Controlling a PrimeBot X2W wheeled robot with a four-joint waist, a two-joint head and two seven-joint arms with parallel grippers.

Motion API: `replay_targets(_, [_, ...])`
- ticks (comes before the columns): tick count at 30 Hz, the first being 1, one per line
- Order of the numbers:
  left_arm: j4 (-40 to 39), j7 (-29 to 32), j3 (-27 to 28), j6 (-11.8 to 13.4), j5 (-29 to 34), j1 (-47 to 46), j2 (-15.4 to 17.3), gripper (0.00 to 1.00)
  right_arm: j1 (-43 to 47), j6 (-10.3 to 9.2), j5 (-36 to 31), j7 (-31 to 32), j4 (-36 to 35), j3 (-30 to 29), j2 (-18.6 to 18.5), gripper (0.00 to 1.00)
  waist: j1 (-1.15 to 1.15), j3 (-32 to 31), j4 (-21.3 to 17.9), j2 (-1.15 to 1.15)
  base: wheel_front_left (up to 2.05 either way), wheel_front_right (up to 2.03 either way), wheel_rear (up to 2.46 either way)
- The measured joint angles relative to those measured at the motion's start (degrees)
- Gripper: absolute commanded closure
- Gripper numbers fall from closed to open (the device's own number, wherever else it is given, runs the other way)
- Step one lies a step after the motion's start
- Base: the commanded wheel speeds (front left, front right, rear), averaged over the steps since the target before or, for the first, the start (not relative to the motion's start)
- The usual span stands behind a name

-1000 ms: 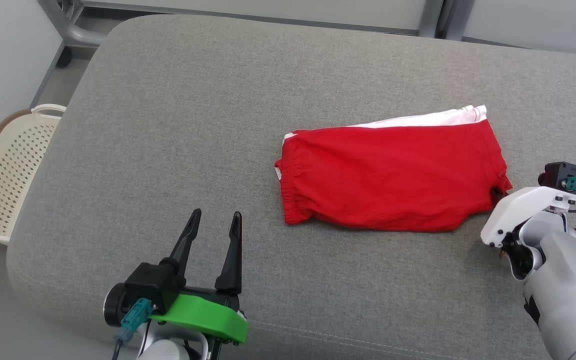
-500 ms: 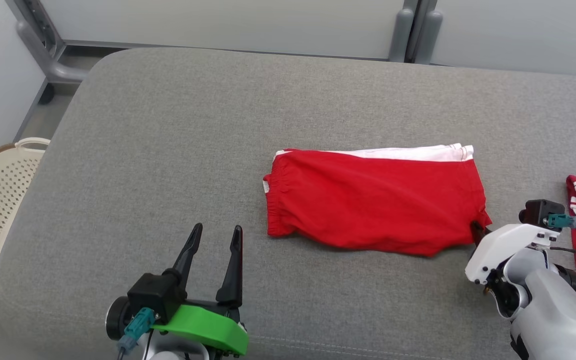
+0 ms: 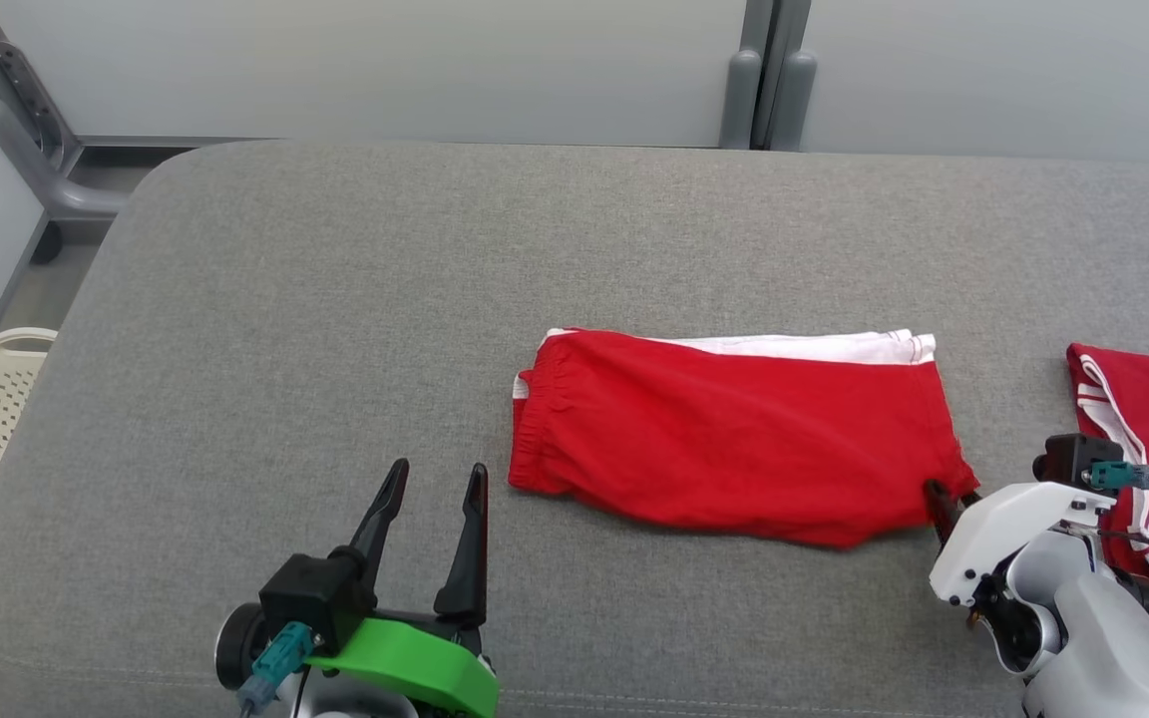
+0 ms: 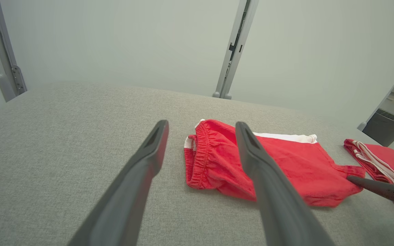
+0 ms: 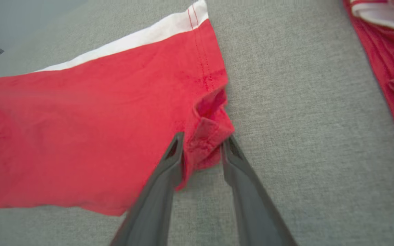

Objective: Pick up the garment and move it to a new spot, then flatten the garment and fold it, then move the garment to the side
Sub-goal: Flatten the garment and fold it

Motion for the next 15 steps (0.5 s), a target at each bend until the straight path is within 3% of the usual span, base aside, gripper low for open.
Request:
replay_targets(5, [0.4,0.0,0.1,0.4,-0.4,0.1,0.1,0.00,1.7,0.00,-1.9,0.3,-3.4,-1.8,0.8,0.00,0.00,-0.7,-0.2,0.00,0.00,0.00,0.00])
replay_targets(15, [1.4,-0.5,2.4,1.2,-1.7,2.2,0.5,0.00,7.6,0.00,-5.4,-7.0,-13.5,-5.3,3.9,0.00,0.00,-4.3,-0.5,0.00,0.00,0.00,0.00])
